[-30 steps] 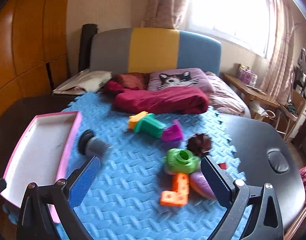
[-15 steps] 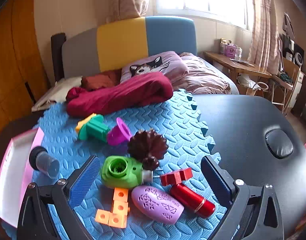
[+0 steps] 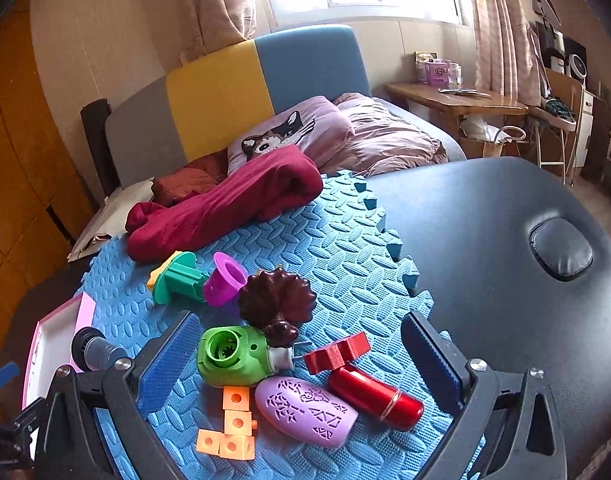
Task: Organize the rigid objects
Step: 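Grasp the black-and-clear cylinder with the left gripper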
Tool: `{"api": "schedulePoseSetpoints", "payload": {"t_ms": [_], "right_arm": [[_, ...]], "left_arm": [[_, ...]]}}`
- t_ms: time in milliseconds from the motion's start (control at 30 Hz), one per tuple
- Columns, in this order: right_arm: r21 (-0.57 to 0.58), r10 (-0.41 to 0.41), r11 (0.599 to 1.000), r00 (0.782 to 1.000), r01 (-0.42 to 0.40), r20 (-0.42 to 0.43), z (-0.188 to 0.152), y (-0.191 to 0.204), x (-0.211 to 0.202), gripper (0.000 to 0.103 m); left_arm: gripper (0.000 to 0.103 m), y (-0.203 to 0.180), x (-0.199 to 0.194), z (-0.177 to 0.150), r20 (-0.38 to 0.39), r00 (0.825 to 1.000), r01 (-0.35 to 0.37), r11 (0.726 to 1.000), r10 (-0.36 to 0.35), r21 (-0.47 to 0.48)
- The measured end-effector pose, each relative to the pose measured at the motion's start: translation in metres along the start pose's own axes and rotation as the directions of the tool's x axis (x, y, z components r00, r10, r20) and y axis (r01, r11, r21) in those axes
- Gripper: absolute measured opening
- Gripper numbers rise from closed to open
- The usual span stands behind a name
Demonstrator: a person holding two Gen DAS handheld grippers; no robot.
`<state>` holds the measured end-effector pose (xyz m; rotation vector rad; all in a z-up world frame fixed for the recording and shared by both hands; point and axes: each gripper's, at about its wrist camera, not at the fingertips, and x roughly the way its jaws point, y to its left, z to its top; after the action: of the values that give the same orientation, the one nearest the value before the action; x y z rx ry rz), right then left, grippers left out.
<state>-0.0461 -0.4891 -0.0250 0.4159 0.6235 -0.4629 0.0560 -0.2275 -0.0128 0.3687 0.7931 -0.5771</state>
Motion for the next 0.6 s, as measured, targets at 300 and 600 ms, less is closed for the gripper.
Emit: {"api": "schedulePoseSetpoints", "payload": {"t_ms": [300, 600], "right_arm": [[0.010, 0.013, 1.000, 1.000, -0.013, 0.009, 0.002, -0.002, -0.002, 0.102], [0.019, 0.017, 1.000, 1.000, -0.017, 0.011, 0.003, -0.003, -0.002, 0.102]], "left_arm": [[0.100, -0.018, 0.049, 0.024, -0.064, 0.998, 0.010, 0.997, -0.005, 0.081], [0.065, -0.022, 0.099, 0.025, -0.176, 0.984, 0.038, 0.997, -0.025, 0.072]]}}
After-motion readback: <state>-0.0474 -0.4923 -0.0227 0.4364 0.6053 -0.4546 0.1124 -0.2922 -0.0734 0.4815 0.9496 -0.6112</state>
